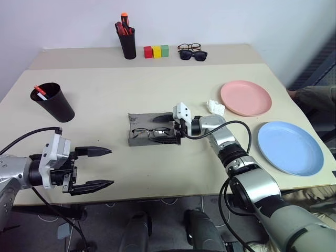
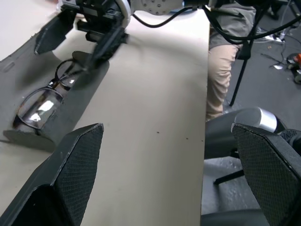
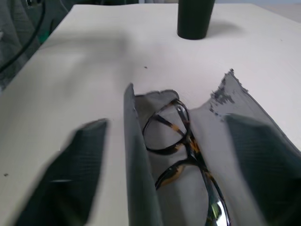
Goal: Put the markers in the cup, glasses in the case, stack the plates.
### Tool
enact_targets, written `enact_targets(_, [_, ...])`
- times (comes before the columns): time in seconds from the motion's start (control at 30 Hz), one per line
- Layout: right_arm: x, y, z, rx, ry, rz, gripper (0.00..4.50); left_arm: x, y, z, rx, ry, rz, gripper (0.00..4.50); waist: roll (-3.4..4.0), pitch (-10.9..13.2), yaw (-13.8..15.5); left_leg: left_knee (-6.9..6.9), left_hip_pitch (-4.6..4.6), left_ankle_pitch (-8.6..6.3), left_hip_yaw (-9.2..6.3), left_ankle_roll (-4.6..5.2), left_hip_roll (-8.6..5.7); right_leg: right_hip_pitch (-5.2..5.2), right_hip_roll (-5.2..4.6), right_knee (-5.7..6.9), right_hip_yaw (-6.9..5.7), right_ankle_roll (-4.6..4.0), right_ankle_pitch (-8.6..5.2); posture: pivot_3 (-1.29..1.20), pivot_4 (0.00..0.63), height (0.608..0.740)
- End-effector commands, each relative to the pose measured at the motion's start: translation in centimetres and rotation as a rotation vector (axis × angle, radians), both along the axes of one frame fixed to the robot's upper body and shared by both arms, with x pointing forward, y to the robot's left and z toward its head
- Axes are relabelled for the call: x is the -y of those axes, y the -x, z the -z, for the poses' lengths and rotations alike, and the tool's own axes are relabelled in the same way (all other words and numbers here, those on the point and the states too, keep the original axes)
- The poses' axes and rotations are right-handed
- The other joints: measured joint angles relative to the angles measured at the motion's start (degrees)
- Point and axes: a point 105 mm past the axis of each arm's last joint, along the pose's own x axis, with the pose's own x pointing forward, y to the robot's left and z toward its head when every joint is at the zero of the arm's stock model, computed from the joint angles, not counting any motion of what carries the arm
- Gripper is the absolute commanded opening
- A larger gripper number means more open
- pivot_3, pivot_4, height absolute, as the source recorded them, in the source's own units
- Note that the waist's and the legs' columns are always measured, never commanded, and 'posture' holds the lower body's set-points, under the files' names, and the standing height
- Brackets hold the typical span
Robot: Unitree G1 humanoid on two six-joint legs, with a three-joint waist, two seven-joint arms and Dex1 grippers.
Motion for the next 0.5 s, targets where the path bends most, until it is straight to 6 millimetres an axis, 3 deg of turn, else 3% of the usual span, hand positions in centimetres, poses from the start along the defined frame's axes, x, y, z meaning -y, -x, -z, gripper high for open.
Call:
enact_targets(0.03, [1.7, -0.2, -2.0, 0.079, -0.044, 0.025, 4.44, -0.1, -1.9, -2.5, 0.1, 0.078, -0.082, 4.5, -0.01, 0.0, 0.3, 0.01, 0.0, 0.0, -0.01, 0.0, 0.0, 0.02, 0.0, 0.0, -0.01, 0.0, 0.0, 0.0, 0.15, 0.74])
enact_targets(0.23, [6.5, 2.7, -3.1, 0.077, -0.034, 0.087, 4.44, -0.2, -5.4, -3.1, 0.152, 0.055, -0.131, 4.5, -0.02, 0.0, 0.5, 0.05, -0.04, 0.0, -0.02, 0.01, -0.04, 0.1, -0.01, -0.04, -0.01, 0.08, -0.03, 0.0, 0.15, 0.74])
enact_targets(0.33, [10.5, 5.6, -2.2, 0.084, 0.03, 0.201, 4.5, -0.4, -8.1, -2.8, 0.181, -0.009, -0.148, 3.71, -0.02, 0.0, 1.3, 0.06, -0.06, 0.0, -0.06, 0.01, -0.04, 0.07, 0.02, 0.05, -0.05, 0.1, -0.05, 0.0, 0.15, 0.74])
enact_targets(0.5, [14.6, 9.7, -1.0, 0.042, 0.101, 0.401, 4.5, 0.0, -12.7, -3.3, 0.236, -0.06, -0.187, 1.14, -0.04, 0.0, 1.9, 0.17, -0.09, 0.0, 0.03, 0.01, -0.03, 0.05, 0.02, -0.03, 0.0, 0.13, -0.07, 0.0, 0.15, 0.74])
